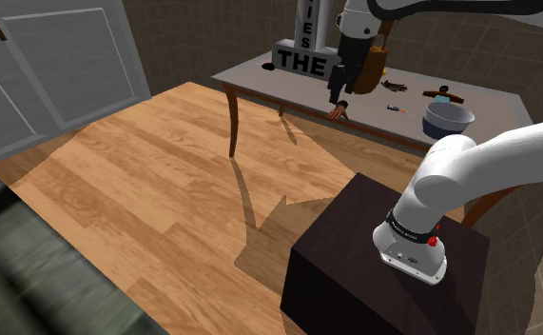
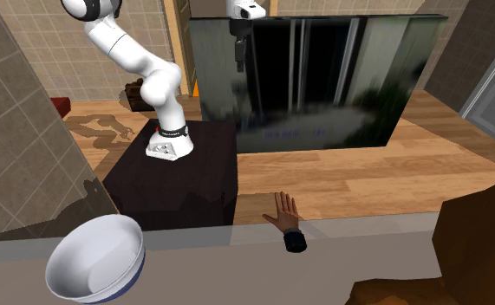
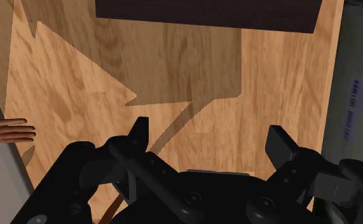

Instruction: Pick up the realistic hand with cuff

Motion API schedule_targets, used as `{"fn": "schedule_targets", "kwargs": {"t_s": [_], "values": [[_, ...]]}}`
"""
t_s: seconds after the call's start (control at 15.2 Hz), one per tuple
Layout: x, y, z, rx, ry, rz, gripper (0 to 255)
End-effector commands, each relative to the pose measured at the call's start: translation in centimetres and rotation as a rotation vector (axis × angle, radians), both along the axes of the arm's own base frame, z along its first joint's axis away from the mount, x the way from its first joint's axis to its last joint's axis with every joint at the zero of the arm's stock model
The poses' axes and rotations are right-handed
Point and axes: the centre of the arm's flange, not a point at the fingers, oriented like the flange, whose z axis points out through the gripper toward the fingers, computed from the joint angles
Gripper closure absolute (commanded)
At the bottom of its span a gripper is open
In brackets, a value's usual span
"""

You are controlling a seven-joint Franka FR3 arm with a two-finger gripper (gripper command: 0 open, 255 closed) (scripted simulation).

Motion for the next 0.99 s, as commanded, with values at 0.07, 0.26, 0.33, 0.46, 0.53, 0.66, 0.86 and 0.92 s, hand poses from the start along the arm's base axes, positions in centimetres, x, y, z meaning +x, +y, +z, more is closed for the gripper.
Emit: {"fn": "schedule_targets", "kwargs": {"t_s": [0.07, 0.26, 0.33, 0.46, 0.53, 0.66, 0.86, 0.92], "values": [[0.3, -1.2, -0.6, 0.006, -0.011, -0.013, 0], [1.2, -4.8, -2.2, 0.025, -0.042, -0.054, 0], [1.5, -6.0, -2.8, 0.031, -0.053, -0.067, 0], [2.0, -8.4, -3.9, 0.043, -0.074, -0.094, 0], [2.2, -9.6, -4.5, 0.049, -0.084, -0.108, 0], [2.7, -12.0, -5.7, 0.061, -0.105, -0.134, 0], [3.3, -15.5, -7.5, 0.080, -0.137, -0.175, 0], [3.5, -16.7, -8.1, 0.086, -0.147, -0.188, 0]]}}
